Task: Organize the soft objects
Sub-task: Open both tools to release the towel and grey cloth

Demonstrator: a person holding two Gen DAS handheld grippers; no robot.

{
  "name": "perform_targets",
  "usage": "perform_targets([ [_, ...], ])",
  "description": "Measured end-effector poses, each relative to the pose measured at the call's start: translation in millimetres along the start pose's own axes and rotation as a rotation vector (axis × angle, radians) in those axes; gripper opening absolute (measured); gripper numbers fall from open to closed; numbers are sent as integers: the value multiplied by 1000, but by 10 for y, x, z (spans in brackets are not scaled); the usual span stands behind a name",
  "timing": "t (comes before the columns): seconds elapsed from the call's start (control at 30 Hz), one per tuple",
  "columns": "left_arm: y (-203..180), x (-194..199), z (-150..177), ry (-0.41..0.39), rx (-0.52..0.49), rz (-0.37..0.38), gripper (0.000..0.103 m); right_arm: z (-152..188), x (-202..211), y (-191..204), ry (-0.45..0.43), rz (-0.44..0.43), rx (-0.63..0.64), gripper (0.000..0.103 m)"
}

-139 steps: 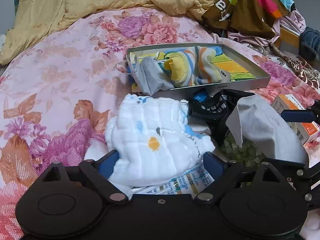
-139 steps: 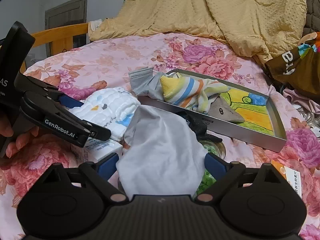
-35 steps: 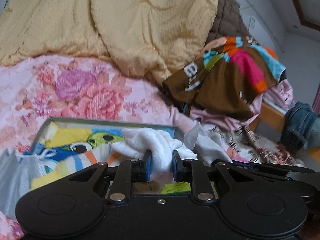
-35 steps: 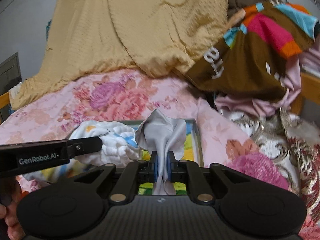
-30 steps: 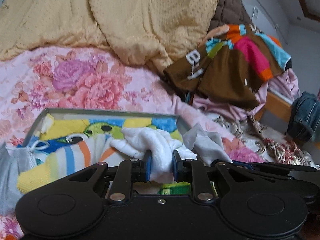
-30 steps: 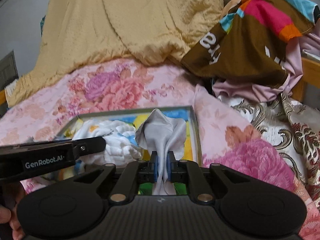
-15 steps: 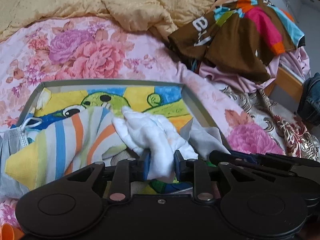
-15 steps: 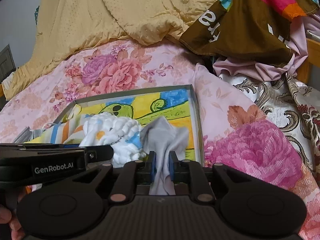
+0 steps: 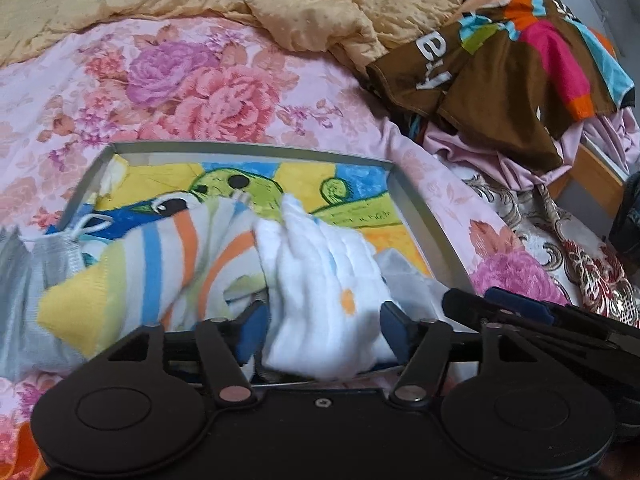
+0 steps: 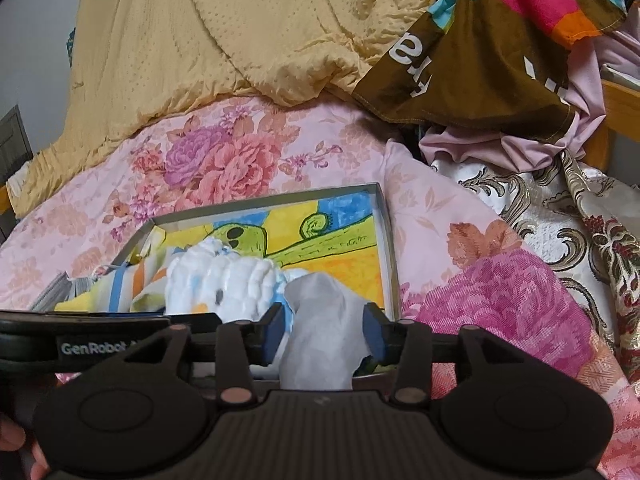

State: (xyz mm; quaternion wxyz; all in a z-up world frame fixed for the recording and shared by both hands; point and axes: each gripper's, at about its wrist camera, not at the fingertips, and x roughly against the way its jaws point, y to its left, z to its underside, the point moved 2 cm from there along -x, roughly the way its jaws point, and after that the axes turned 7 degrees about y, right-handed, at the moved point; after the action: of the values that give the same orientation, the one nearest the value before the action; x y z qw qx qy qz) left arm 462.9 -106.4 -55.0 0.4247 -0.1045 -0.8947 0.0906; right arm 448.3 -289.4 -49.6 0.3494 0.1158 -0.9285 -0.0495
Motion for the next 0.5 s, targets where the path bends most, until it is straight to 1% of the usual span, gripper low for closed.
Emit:
perform_targets([
  [0.03, 7, 31, -9, -6, 3, -4, 70, -6, 16, 0, -4, 0, 0, 53],
  [0.1, 23, 98, -28, -14, 7, -15, 73, -15, 59, -1, -18, 0, -2, 59],
  [0.23, 41, 291, -55, -43, 13, -36, 82, -18, 177, 5, -44, -3, -5, 66],
  [0.33, 56, 470, -60, -75, 15, -47, 85, -20, 309, 17, -76, -3, -5, 73],
  [0.4, 69, 619, -44, -101, 14, -58, 88, -23, 415, 16, -100, -12, -15, 79],
  [0.47, 74, 777, -25, -138, 9, -67, 93, -26, 553, 17, -133, -17, -29, 84],
  [0.5, 71, 861, -17, -157, 5, -72, 94, -26, 633, 18, -155, -20, -35, 86],
])
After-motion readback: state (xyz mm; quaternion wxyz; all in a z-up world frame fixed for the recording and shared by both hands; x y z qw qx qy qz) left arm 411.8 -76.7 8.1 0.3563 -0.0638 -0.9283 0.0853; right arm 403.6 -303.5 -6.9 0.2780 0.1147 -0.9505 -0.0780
